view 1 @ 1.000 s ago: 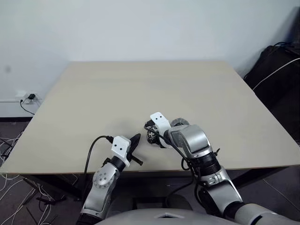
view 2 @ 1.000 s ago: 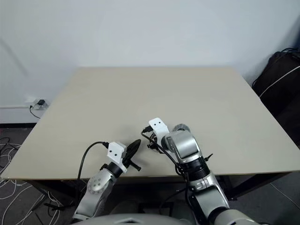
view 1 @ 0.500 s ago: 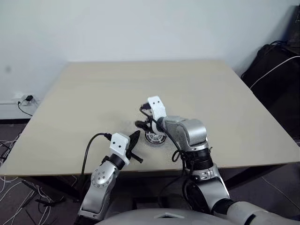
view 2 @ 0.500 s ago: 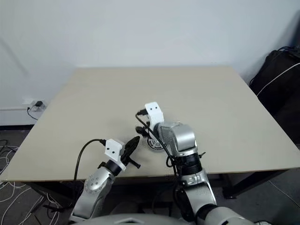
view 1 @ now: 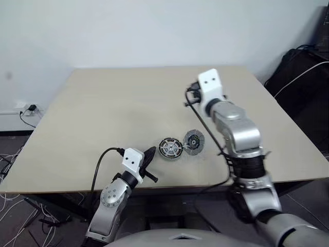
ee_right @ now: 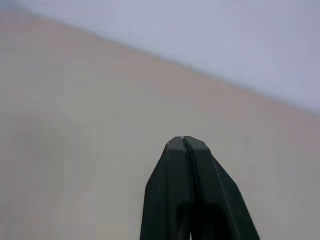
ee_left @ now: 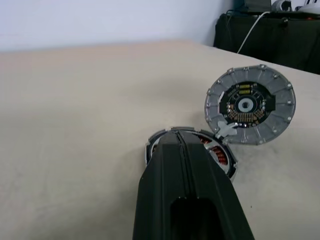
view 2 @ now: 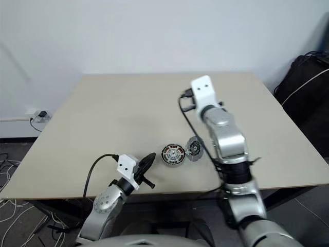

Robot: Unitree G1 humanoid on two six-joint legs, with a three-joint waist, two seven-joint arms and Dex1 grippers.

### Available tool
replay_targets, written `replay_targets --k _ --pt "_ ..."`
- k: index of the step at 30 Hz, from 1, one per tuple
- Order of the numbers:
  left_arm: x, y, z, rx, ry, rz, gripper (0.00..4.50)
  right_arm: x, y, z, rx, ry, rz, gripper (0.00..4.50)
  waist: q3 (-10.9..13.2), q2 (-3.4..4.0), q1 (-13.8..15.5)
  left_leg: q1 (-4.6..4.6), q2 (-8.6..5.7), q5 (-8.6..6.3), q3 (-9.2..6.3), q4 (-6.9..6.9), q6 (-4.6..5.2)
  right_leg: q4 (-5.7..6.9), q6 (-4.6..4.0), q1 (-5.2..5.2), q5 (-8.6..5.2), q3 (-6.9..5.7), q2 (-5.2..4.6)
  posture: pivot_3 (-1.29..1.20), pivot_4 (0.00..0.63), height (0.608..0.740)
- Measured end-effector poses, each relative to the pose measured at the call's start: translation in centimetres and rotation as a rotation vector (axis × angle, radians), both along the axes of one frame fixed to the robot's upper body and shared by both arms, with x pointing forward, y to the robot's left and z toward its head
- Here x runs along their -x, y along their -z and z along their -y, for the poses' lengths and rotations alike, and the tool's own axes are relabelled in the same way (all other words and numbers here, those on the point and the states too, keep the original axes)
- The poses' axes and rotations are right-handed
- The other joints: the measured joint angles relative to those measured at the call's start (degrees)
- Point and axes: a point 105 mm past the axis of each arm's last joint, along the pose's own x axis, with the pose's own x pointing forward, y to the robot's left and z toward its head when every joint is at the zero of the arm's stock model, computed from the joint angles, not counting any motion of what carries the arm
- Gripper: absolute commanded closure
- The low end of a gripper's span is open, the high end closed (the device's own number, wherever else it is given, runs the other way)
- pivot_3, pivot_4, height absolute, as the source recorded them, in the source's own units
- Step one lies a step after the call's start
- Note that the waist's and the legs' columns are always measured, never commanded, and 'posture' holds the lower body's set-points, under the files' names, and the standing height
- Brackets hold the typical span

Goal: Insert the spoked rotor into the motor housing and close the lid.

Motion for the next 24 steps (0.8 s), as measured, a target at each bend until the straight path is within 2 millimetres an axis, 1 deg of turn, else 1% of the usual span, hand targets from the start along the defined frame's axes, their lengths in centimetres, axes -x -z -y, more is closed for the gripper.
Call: replay_targets --k 1,2,3,6,8,9,12,15,19,20,24 --pt "0.1 0.4 -0.1 -0.003 0.000 -0.011 4.50 0.4 1.0 1.5 0.072 0.023 -0.031 4.46 0.0 0.02 -0.1 0.00 0.01 -0.03 0.03 -0.01 0.05 0.00 -0.01 -0.02 -0.01 0.02 0.00 0.00 0.000 0.740" --pt "0.1 0.6 -0.1 -0.006 0.000 -0.016 4.50 0.8 1.7 2.3 0.122 0.023 -0.059 4.46 0.0 0.04 -0.1 0.00 0.04 -0.15 0.04 -0.01 0.27 0.01 -0.02 -0.03 -0.01 0.02 0.00 0.00 0.000 0.740" --pt "0.1 0.7 -0.2 -0.007 -0.001 -0.015 4.50 1.4 2.6 2.8 0.183 0.005 -0.097 4.46 0.0 0.08 -0.4 0.00 0.09 -0.15 0.10 -0.02 0.28 0.01 -0.04 -0.05 -0.03 0.02 0.01 0.00 0.000 0.740" --pt "0.1 0.9 -0.1 -0.007 0.012 -0.012 4.50 3.5 4.4 3.4 0.354 -0.114 -0.199 4.46 0.1 0.08 -0.6 0.08 0.12 -0.14 0.12 0.00 0.31 0.03 -0.06 0.00 -0.05 -0.01 0.01 0.00 0.000 0.740" --pt "0.1 1.1 -0.1 -0.008 0.015 -0.013 4.50 5.1 5.6 3.5 0.428 -0.201 -0.278 4.46 0.1 0.00 -0.5 0.27 0.13 -0.14 0.08 0.00 0.34 -0.02 0.01 0.25 -0.09 -0.06 0.01 0.00 0.000 0.740" --pt "0.1 1.3 -0.2 -0.011 0.014 -0.020 4.50 5.8 6.3 3.6 0.446 -0.234 -0.318 4.46 0.2 -0.07 -0.5 0.45 0.15 -0.16 0.08 0.00 0.36 -0.04 0.20 0.42 -0.23 -0.08 0.00 0.00 0.000 0.740" --pt "0.1 1.5 -0.2 -0.015 0.020 -0.028 4.50 7.4 8.0 2.8 0.426 -0.325 -0.405 4.46 0.5 -0.43 -0.5 0.67 0.20 -0.17 0.13 0.01 0.36 -0.04 0.31 0.56 -0.27 -0.10 -0.05 0.00 0.000 0.740" --pt "0.0 1.4 0.0 -0.012 0.033 -0.021 4.50 8.2 9.2 1.6 0.372 -0.381 -0.447 4.46 0.6 -0.64 -0.4 0.78 0.20 -0.17 0.13 0.02 0.36 -0.05 0.35 0.50 -0.25 -0.10 -0.17 0.00 0.000 0.740" --pt "0.0 1.6 -0.1 -0.015 0.033 -0.023 4.50 8.6 10.4 0.1 0.284 -0.423 -0.467 4.46 0.6 -0.66 0.4 0.74 0.18 -0.20 0.12 0.01 0.39 -0.06 0.30 0.49 -0.20 -0.10 -0.26 0.00 0.000 0.740" --pt "0.0 1.7 -0.1 -0.015 0.033 -0.025 4.50 8.6 10.6 0.0 0.267 -0.427 -0.475 4.46 0.6 -0.66 0.6 0.71 0.17 -0.20 0.12 0.01 0.40 -0.06 0.14 0.48 -0.11 -0.10 -0.26 0.00 0.000 0.740" --pt "0.0 1.8 -0.3 -0.018 0.029 -0.024 4.50 8.4 10.6 -0.6 0.205 -0.435 -0.465 4.46 0.6 -0.66 1.3 0.66 0.14 -0.24 0.11 0.01 0.45 -0.10 0.05 0.40 -0.05 -0.12 -0.32 0.00 0.000 0.740"
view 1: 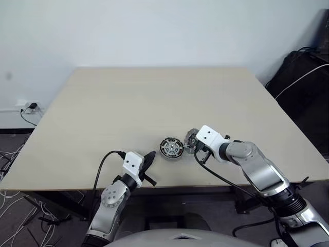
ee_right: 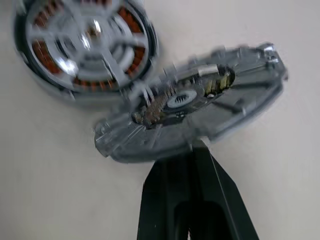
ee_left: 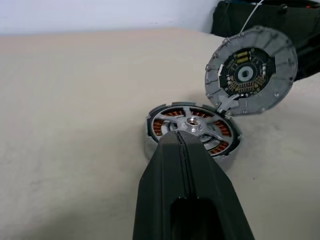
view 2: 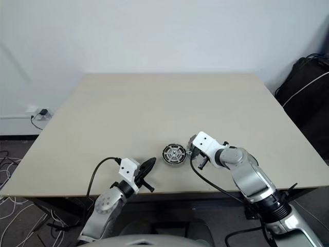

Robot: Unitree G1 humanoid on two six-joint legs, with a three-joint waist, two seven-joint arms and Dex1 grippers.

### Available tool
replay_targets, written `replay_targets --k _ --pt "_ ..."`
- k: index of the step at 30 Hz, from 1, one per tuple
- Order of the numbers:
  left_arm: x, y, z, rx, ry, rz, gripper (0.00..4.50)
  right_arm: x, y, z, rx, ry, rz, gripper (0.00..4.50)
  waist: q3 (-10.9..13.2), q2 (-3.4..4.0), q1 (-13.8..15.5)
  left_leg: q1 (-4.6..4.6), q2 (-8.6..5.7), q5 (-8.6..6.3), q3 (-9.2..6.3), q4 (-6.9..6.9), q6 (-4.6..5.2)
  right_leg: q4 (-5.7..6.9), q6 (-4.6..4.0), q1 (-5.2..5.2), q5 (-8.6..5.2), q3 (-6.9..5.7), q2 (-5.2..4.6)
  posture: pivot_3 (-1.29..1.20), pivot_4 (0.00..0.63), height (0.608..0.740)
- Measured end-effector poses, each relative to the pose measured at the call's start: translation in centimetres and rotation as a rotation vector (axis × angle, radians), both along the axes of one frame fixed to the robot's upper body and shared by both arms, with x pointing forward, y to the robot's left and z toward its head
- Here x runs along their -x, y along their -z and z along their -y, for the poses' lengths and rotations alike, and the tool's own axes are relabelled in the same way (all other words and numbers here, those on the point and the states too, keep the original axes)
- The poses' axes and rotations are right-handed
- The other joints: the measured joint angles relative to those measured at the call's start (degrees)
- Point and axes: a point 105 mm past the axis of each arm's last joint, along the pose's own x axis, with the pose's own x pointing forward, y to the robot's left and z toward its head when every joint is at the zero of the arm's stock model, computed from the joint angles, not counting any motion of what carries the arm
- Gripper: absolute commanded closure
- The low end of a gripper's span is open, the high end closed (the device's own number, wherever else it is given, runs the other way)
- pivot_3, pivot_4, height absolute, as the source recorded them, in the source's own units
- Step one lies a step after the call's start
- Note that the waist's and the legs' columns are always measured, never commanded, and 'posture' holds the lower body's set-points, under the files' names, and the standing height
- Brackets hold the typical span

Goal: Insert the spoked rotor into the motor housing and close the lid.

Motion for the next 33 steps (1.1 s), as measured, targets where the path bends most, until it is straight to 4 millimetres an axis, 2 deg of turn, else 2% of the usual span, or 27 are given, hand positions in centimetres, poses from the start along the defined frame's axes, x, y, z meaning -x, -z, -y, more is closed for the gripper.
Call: replay_targets --k 17,28,33 --pt "0.1 0.1 -0.4 -0.011 -0.007 -0.005 4.50 -0.3 -0.5 -2.4 -0.151 -0.044 0.005 4.46 0.0 0.00 0.3 0.00 0.00 -0.03 0.01 0.00 0.01 -0.02 0.01 0.01 0.00 -0.03 -0.03 0.00 0.000 0.740" --pt "0.0 -0.2 -0.2 -0.007 -0.003 0.000 4.50 -0.9 0.4 -5.9 -0.231 -0.096 -0.029 4.46 0.0 0.02 0.2 0.01 -0.02 -0.03 0.00 0.00 0.01 -0.01 0.00 -0.01 0.00 -0.05 0.01 0.00 0.000 0.740" --pt "0.1 0.0 0.0 -0.008 0.004 -0.013 4.50 -1.1 1.8 -7.0 -0.260 -0.080 -0.076 4.46 0.0 0.03 0.1 0.01 -0.02 -0.03 -0.01 0.00 0.01 0.00 -0.01 -0.02 0.01 -0.04 -0.01 0.00 0.000 0.740"
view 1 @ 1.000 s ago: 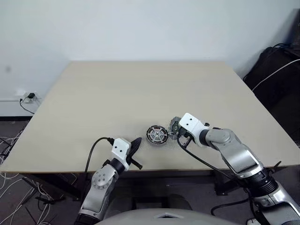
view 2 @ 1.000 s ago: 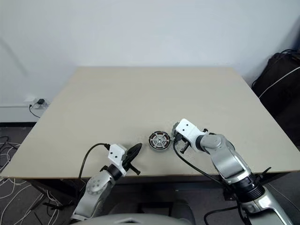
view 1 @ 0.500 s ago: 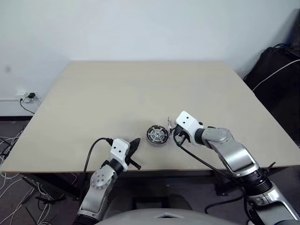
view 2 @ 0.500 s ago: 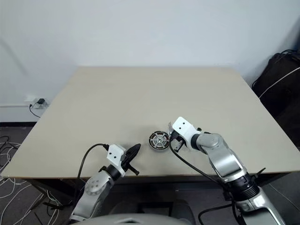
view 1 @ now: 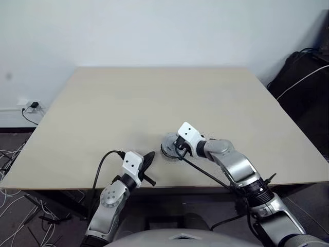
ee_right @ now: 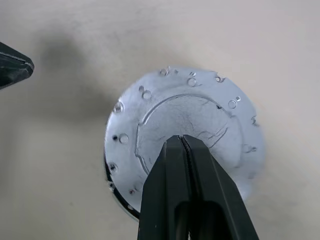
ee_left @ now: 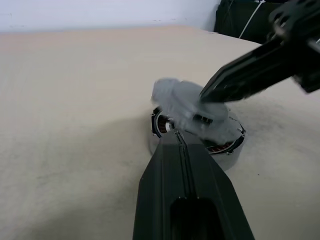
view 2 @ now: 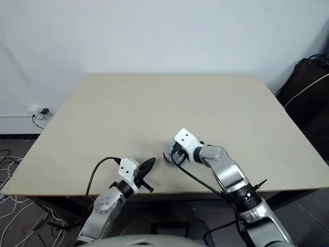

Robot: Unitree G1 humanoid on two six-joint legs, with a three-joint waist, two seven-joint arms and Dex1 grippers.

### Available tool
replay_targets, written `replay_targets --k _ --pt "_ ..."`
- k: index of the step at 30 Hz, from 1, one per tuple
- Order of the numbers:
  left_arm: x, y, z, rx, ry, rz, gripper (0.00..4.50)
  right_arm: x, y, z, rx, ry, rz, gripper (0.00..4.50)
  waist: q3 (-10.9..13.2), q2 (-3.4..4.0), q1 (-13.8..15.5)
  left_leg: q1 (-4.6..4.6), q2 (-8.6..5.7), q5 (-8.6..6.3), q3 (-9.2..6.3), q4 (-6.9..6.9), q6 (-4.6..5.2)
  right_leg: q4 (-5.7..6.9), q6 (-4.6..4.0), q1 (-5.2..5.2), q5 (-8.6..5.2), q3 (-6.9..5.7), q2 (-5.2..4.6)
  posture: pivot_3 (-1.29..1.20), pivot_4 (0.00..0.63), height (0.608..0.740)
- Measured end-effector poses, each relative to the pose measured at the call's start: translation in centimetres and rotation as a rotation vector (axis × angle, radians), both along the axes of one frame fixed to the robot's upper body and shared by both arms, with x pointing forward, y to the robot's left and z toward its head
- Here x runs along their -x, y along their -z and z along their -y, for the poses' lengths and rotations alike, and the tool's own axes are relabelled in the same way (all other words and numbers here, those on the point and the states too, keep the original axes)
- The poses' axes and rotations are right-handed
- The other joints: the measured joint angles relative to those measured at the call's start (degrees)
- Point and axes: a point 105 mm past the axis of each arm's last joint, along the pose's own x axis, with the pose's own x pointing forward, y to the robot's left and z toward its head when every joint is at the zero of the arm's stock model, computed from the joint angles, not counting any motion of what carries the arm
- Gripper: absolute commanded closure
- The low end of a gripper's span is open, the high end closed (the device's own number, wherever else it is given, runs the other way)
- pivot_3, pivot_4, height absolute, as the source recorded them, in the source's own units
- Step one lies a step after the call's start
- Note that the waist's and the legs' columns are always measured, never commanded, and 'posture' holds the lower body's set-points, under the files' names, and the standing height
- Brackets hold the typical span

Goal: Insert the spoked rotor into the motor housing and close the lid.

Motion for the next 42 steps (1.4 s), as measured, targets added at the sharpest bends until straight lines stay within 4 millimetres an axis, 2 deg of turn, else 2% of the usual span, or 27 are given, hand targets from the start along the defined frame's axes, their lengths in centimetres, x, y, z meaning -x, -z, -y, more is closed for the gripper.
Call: replay_targets --k 5,10,13,16,21,27,28,42 --pt "0.0 -0.9 0.1 0.004 -0.002 0.021 4.50 -0.1 0.6 -0.7 -0.020 0.005 -0.011 4.46 0.0 0.04 -0.1 0.03 0.00 -0.01 0.00 0.00 -0.02 0.00 0.00 0.00 0.00 0.02 -0.12 0.00 0.000 0.740" --pt "0.1 -0.9 0.0 -0.001 -0.006 0.007 4.50 0.2 0.8 -0.7 -0.028 0.006 -0.011 4.46 -0.1 0.11 -0.1 0.06 0.01 -0.01 -0.01 0.00 -0.03 0.00 0.00 0.01 0.00 0.00 -0.10 0.00 0.000 0.740" --pt "0.0 -1.2 -0.1 -0.006 -0.003 0.011 4.50 0.6 0.7 -0.7 -0.091 0.025 -0.015 4.46 -0.1 0.10 -0.1 0.04 0.01 -0.01 -0.02 0.00 -0.02 0.00 0.01 0.01 -0.01 0.00 -0.05 0.00 0.000 0.740" --pt "0.0 -1.3 -0.2 -0.013 0.001 0.008 4.50 0.7 0.7 -0.5 -0.129 0.038 -0.007 3.84 0.0 0.13 -0.1 0.03 -0.01 -0.02 -0.01 0.00 -0.02 0.00 0.02 0.00 -0.01 0.00 0.04 0.00 0.000 0.740" --pt "0.0 -1.6 -0.1 -0.013 0.009 0.007 4.50 0.3 0.0 -0.2 -0.150 0.042 0.043 2.21 0.0 0.13 -0.2 0.04 0.00 -0.02 -0.01 0.00 -0.02 0.00 0.03 0.00 -0.02 0.00 0.06 0.00 0.000 0.740" --pt "0.0 -1.6 0.0 -0.011 0.016 0.009 4.50 0.2 0.3 0.0 -0.137 0.056 0.045 0.21 0.0 0.12 -0.1 0.03 0.00 -0.02 -0.01 0.00 -0.02 0.00 0.02 0.00 -0.01 0.01 0.03 0.00 0.000 0.740" --pt "0.0 -1.6 0.0 -0.011 0.016 0.009 4.50 0.2 0.4 0.0 -0.136 0.058 0.042 0.04 0.0 0.13 -0.1 0.03 0.00 -0.02 -0.01 0.00 -0.02 0.00 0.02 0.00 -0.01 0.01 0.03 0.00 0.000 0.740" --pt "0.1 -0.7 -0.2 -0.008 0.012 0.009 4.50 -0.5 1.4 -0.2 -0.100 0.054 0.026 0.04 0.0 0.13 -0.2 0.03 0.00 -0.02 -0.01 0.00 -0.02 0.00 0.01 -0.02 -0.01 0.01 -0.01 0.00 0.000 0.740"
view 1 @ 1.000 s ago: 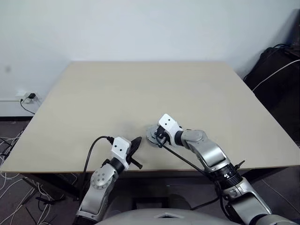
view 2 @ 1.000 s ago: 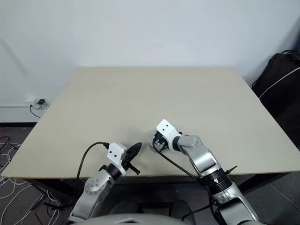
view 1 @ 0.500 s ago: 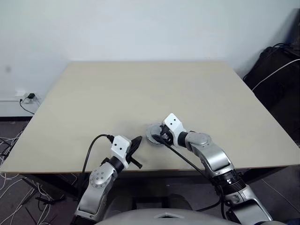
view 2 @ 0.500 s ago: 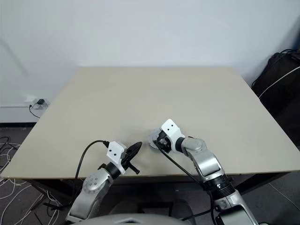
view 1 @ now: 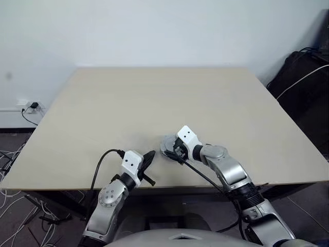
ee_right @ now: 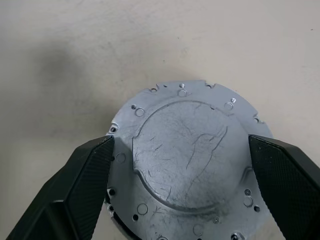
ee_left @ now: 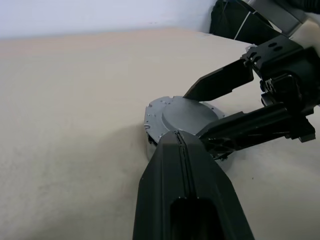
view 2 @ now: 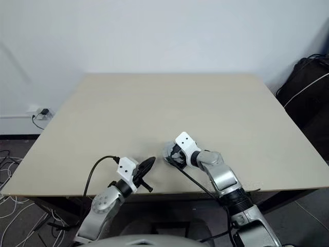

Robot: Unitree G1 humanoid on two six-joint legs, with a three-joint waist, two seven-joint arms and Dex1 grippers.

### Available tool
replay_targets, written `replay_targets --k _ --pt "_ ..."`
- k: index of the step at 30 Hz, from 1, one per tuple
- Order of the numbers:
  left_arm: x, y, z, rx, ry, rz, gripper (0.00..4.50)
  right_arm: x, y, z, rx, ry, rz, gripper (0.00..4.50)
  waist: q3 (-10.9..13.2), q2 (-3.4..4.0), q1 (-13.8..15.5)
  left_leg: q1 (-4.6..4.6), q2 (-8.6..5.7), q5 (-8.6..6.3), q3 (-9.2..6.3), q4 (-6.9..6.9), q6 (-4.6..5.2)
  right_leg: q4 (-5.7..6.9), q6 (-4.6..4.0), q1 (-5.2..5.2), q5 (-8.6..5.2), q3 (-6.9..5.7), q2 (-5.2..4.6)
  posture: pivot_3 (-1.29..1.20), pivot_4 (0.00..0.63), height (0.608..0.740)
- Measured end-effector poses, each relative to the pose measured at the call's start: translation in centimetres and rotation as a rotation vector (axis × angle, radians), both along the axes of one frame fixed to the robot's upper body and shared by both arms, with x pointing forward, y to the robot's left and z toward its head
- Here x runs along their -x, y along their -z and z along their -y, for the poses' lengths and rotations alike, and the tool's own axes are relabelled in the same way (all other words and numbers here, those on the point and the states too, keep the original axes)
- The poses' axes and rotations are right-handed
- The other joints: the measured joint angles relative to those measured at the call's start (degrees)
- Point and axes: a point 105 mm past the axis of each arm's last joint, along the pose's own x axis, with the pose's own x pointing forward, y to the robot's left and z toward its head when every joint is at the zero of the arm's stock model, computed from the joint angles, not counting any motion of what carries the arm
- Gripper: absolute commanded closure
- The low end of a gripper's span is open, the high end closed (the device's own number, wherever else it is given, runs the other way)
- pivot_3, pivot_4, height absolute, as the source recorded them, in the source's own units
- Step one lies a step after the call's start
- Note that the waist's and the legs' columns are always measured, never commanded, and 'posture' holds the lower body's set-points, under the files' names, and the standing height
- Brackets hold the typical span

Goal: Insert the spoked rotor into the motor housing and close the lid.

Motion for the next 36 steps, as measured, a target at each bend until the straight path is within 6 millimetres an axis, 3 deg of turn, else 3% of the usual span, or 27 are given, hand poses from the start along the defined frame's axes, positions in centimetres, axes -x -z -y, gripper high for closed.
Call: replay_targets --k 5,10,11,36 --pt "0.03 0.20 -0.02 -0.001 0.000 -0.006 4.50 -0.23 0.16 -0.01 0.002 0.001 -0.003 0.04 0.0 0.00 0.0 0.00 0.00 0.00 0.00 0.00 0.00 0.00 0.00 0.00 0.00 0.00 -0.03 0.00 0.000 0.740" --pt "0.02 0.13 -0.02 0.000 0.000 -0.001 4.50 -0.39 0.11 0.11 0.006 0.010 -0.006 1.26 0.0 0.01 0.0 0.00 0.00 0.00 0.00 0.00 0.00 0.00 0.00 -0.01 0.00 0.01 -0.11 0.00 0.000 0.740" --pt "0.01 0.13 -0.02 0.000 0.000 -0.001 4.50 -0.40 0.12 0.12 0.007 0.012 -0.008 1.31 0.0 0.01 0.0 0.00 0.01 0.00 -0.01 0.00 0.00 0.00 0.00 -0.01 0.00 0.01 -0.11 0.00 0.000 0.740" --pt "0.03 0.05 0.01 0.005 0.000 0.003 4.50 -0.14 -0.09 0.46 0.030 -0.011 -0.109 1.31 0.0 0.02 0.1 -0.02 0.00 -0.07 -0.02 -0.01 0.04 -0.04 -0.02 -0.02 -0.02 -0.02 -0.17 0.00 0.000 0.740"
